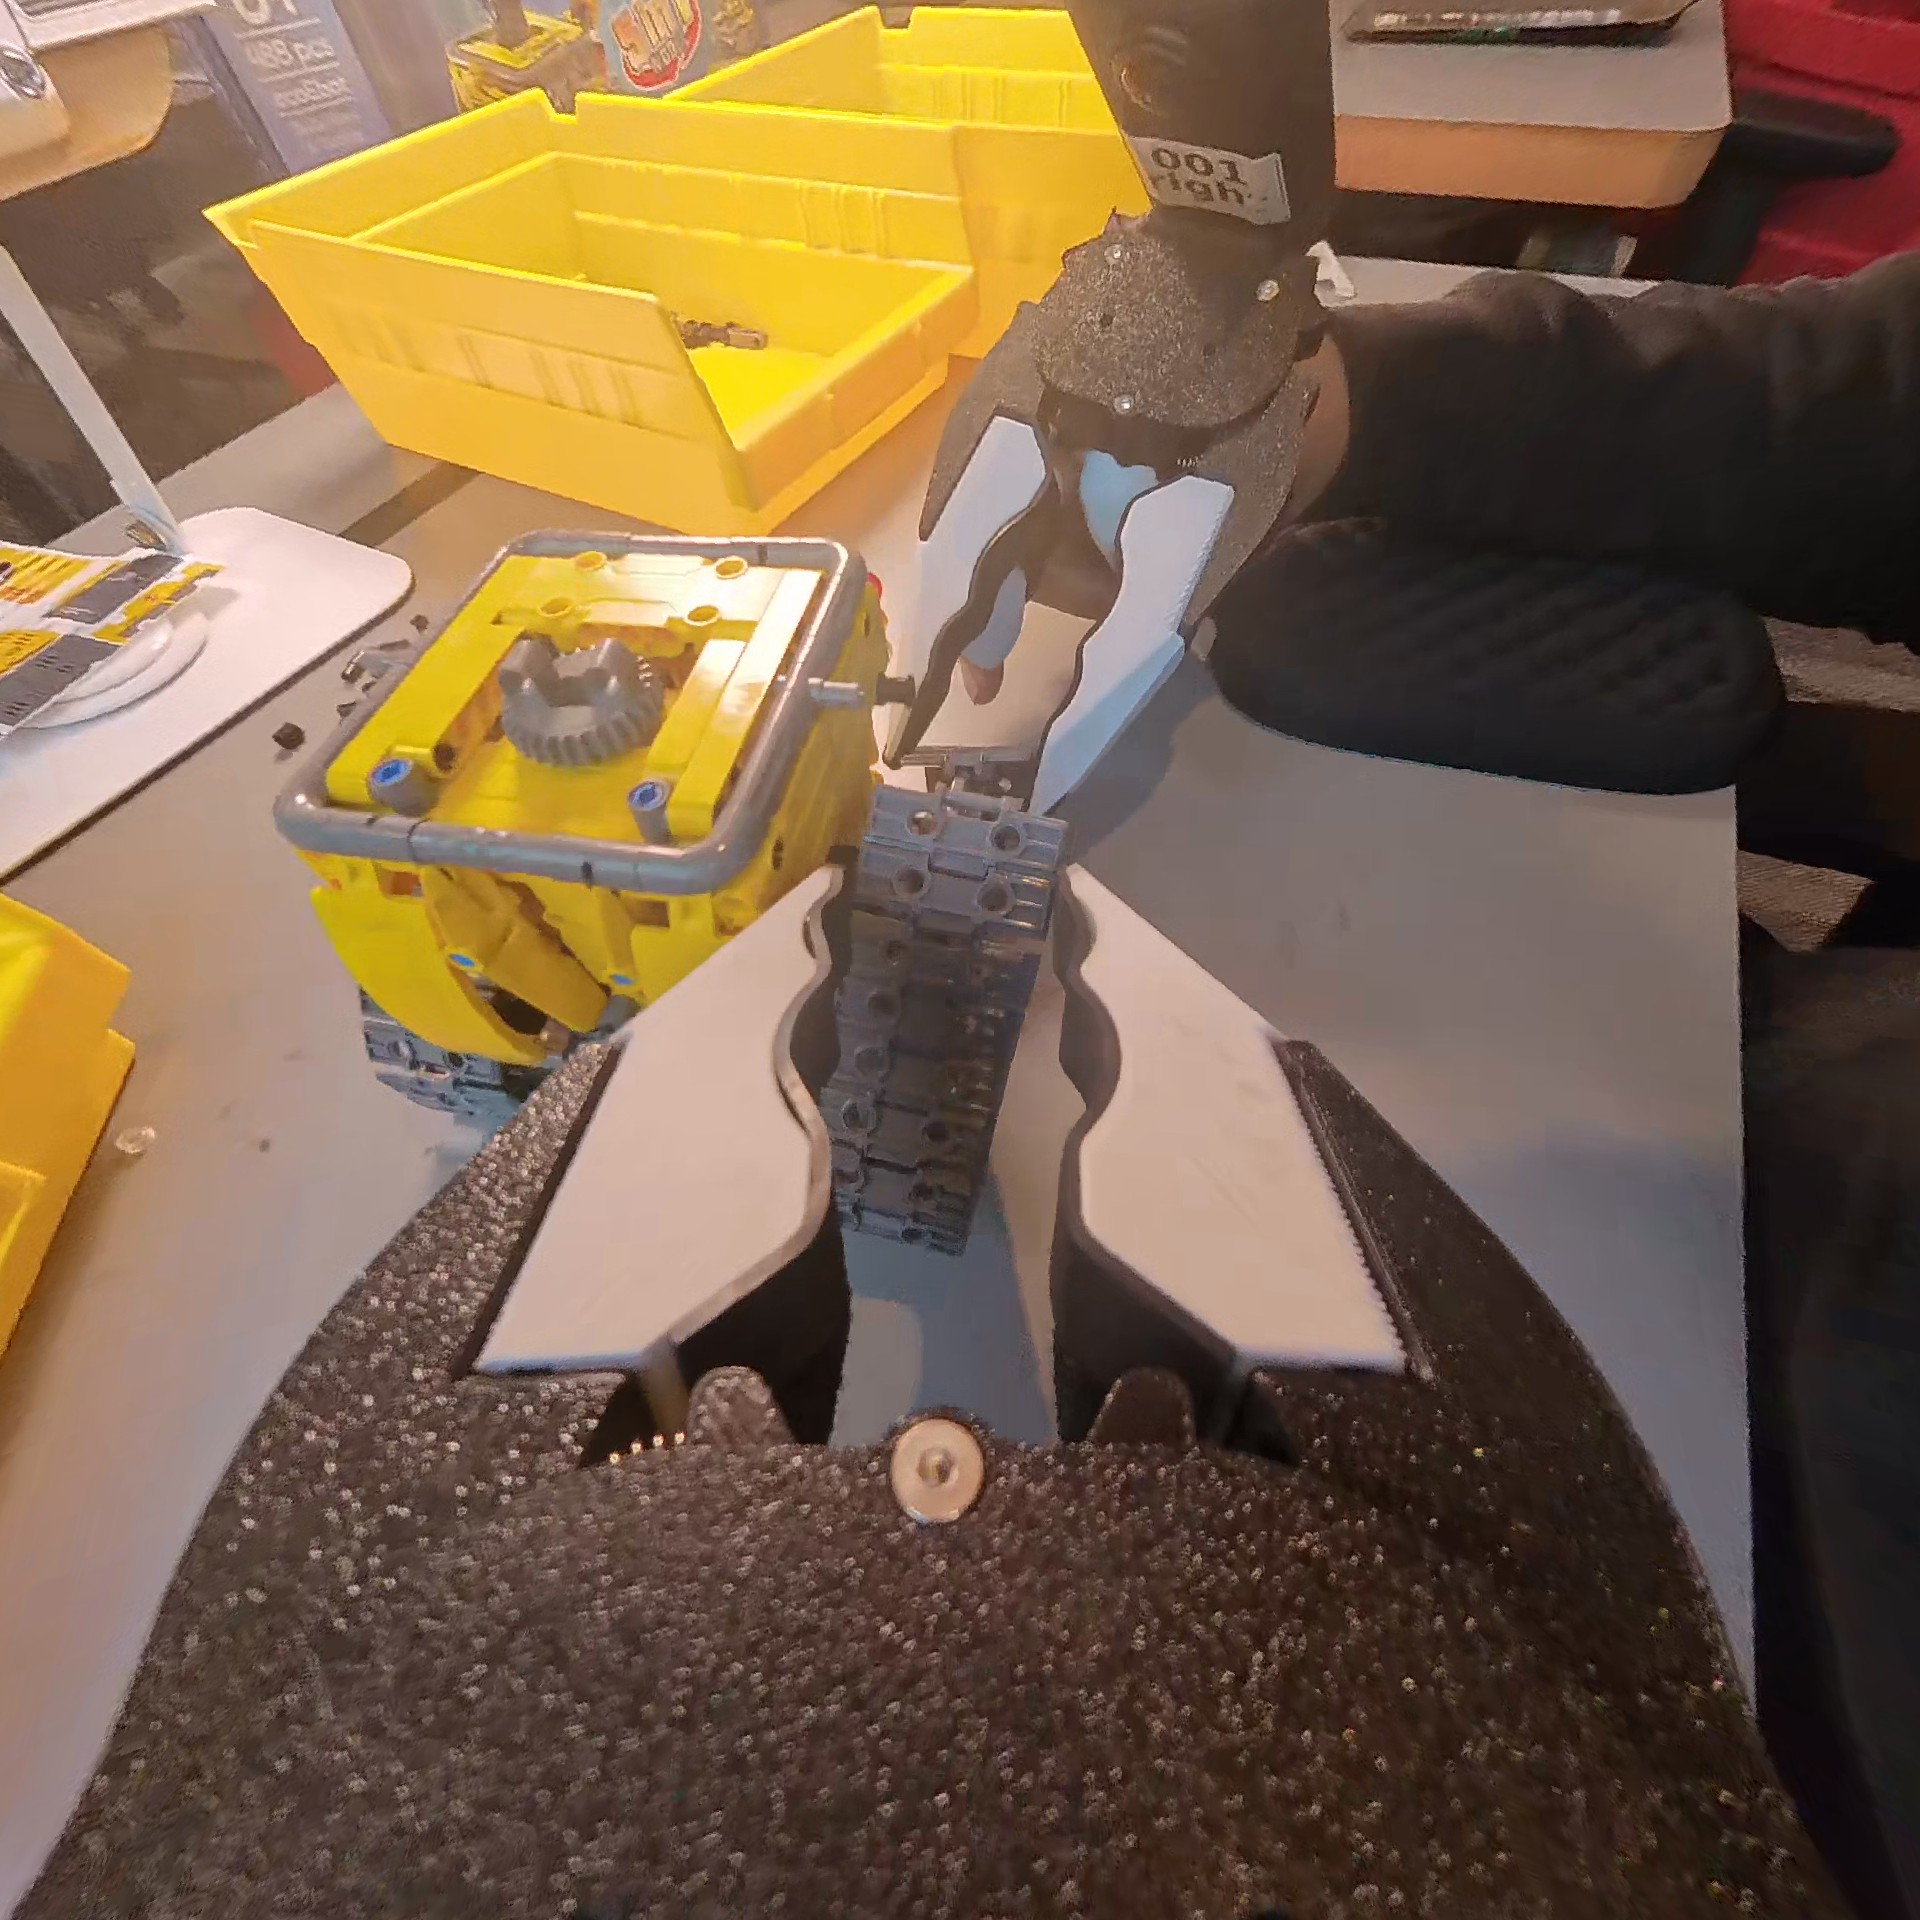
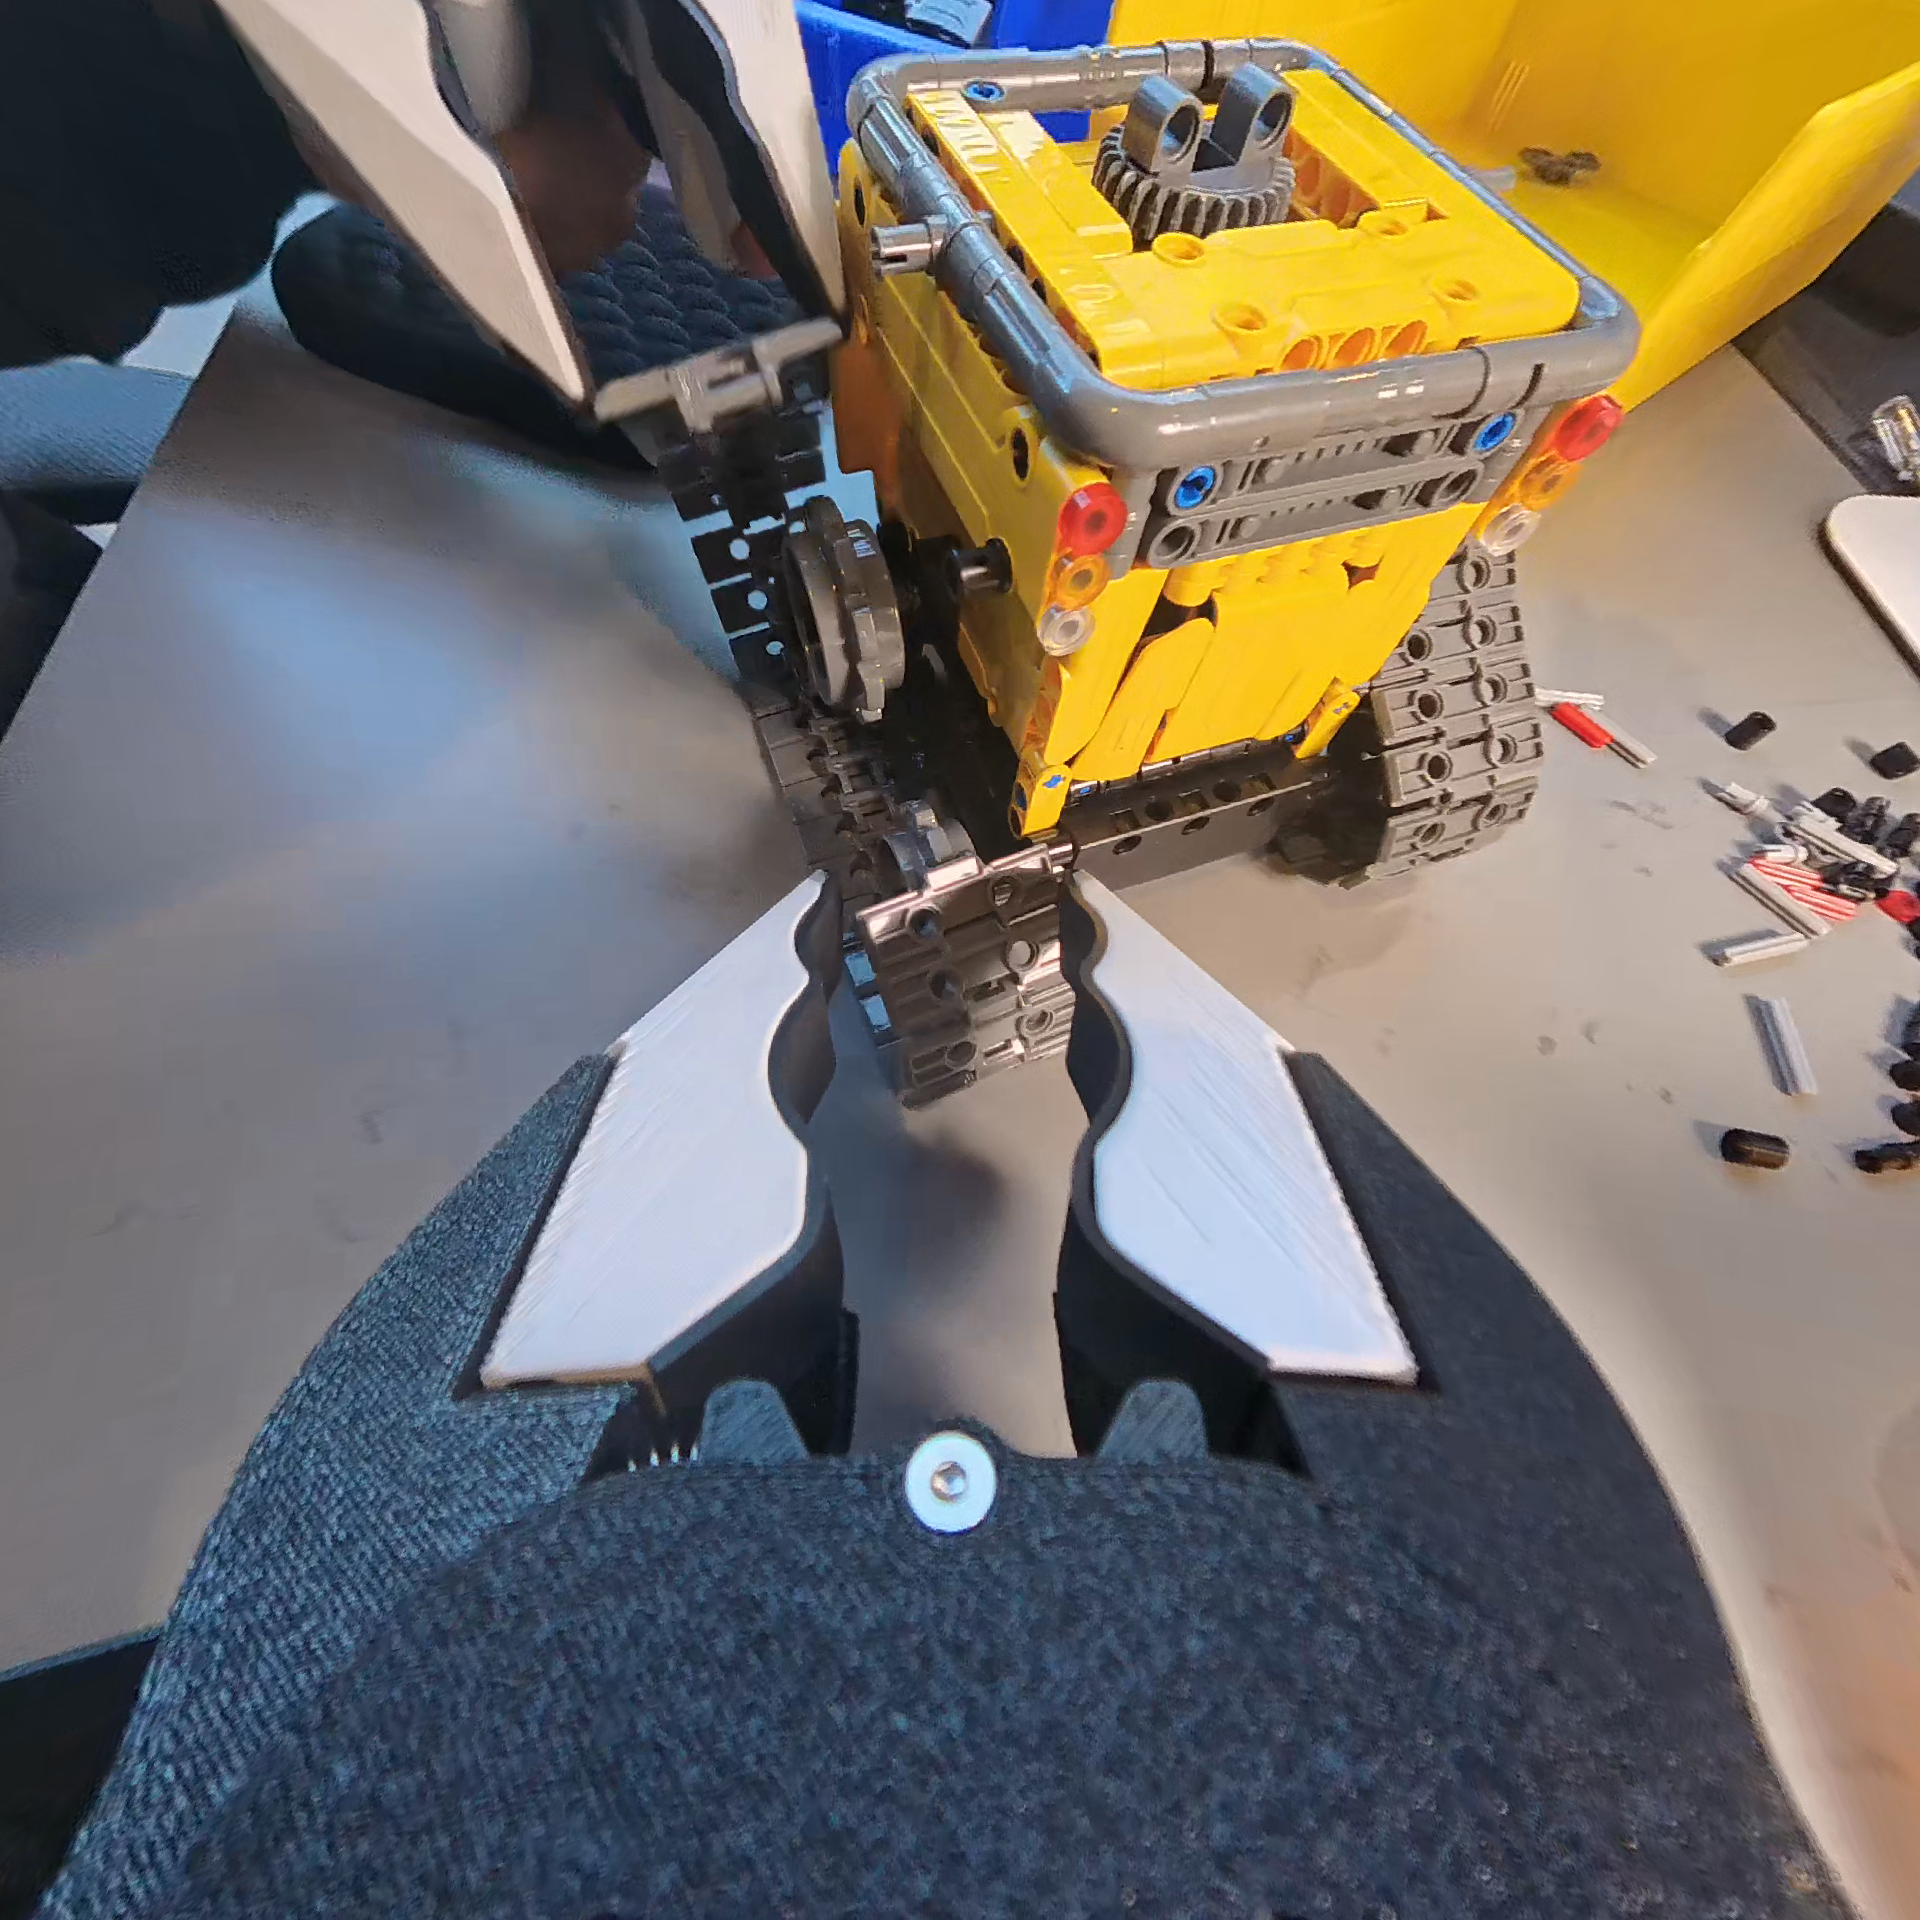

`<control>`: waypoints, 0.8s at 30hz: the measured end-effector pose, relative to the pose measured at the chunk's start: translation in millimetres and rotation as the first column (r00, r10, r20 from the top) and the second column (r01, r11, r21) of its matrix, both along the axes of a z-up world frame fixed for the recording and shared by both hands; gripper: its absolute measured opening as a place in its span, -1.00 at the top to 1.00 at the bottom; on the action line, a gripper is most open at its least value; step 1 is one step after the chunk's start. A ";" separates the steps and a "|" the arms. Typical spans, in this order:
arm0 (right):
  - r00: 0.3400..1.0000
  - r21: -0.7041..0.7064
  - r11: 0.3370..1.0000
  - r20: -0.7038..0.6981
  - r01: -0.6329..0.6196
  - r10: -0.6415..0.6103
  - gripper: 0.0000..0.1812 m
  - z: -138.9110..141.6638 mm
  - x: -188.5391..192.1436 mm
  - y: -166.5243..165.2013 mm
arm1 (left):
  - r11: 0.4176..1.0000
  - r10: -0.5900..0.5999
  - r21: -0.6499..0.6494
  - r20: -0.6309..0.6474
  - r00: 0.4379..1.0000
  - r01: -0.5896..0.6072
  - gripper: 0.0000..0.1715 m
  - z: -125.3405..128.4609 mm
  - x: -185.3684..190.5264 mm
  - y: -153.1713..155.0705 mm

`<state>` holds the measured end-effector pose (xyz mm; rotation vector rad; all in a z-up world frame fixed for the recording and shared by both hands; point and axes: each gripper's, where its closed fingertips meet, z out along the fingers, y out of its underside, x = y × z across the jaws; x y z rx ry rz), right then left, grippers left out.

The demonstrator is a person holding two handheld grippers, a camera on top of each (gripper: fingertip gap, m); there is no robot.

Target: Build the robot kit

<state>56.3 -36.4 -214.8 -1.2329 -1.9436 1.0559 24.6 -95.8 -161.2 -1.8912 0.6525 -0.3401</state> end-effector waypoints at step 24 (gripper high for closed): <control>0.996 0.097 0.995 -0.086 -0.009 0.018 0.48 22.8 11.1 -2.8 | 0.947 0.233 0.236 -0.028 0.972 -0.220 0.71 42.2 -18.0 -0.3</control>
